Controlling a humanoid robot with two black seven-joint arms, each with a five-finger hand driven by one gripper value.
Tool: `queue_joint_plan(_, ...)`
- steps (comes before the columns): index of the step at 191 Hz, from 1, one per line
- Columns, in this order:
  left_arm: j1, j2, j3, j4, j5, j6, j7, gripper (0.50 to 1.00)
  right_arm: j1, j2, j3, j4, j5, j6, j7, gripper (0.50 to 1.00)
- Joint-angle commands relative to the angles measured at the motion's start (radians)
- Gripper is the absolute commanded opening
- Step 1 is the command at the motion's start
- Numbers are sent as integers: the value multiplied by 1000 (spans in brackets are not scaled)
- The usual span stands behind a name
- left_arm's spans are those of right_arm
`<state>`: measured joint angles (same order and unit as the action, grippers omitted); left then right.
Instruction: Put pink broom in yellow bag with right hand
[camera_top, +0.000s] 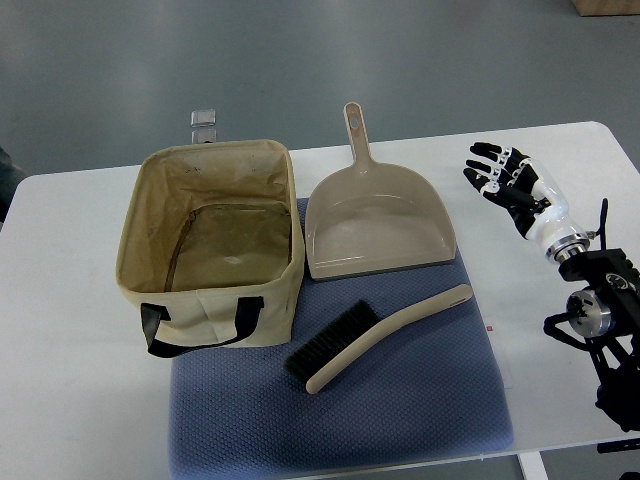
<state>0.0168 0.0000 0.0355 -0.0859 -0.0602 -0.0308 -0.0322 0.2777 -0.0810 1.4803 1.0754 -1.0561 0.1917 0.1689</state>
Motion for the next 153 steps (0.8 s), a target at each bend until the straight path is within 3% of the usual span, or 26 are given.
queue_joint_plan(1,0,0,0,0,-1,0,0,1000,1,0,0,0,1,0,0,754)
queue_joint_plan(107,3,0,-3,3,-3,3,0,1000,20,-19,-2,1,1,6,0,754)
queue_joint_plan(153,3,0,-3,2,-3,3,-2,1000,41,-86,-12,11,-2,20,-2,756)
